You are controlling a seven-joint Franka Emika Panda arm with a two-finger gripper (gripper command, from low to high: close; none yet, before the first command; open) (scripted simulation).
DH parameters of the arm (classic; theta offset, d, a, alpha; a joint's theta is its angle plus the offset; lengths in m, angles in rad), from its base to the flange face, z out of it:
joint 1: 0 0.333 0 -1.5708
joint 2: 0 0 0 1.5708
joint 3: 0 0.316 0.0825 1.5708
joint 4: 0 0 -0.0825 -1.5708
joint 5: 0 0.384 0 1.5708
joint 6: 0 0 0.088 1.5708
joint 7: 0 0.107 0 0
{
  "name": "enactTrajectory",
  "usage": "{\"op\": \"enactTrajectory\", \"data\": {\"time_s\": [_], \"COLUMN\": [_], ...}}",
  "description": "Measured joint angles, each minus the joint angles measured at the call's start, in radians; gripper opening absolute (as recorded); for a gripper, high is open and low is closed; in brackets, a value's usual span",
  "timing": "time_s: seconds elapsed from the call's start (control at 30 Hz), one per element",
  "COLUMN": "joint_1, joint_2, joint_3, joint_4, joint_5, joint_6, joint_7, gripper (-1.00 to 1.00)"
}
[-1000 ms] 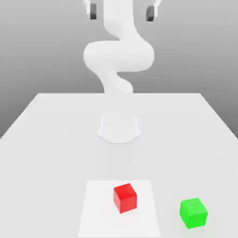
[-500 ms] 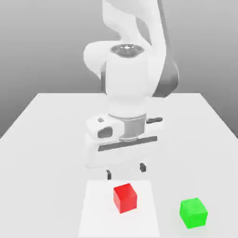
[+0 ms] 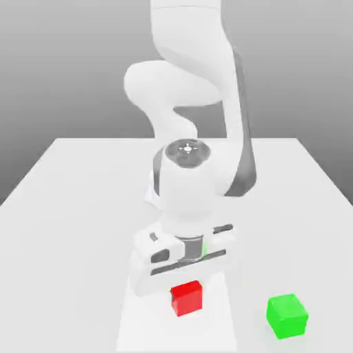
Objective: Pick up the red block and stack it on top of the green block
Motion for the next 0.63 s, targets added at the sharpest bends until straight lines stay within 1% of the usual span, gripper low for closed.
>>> {"op": "enactTrajectory", "data": {"time_s": [0.13,0.2,0.37,0.43,0.53,0.57,0.63], "joint_1": [0.002,0.065,0.217,0.235,0.250,0.252,0.252], "joint_2": [-0.136,-0.143,-0.099,-0.045,0.058,0.076,0.076], "joint_3": [-0.002,0.030,0.121,0.128,0.116,0.113,0.113], "joint_4": [-0.018,0.030,0.201,0.229,0.242,0.243,0.243], "joint_5": [-0.017,-0.026,-0.044,-0.057,-0.082,-0.087,-0.087], "joint_6": [-0.119,-0.173,-0.300,-0.275,-0.185,-0.169,-0.169], "joint_7": [0.014,0.046,0.146,0.169,0.191,0.195,0.195], "gripper": [-1.00,-1.00,-1.00,-1.00,-1.00,1.00,1.00]}}
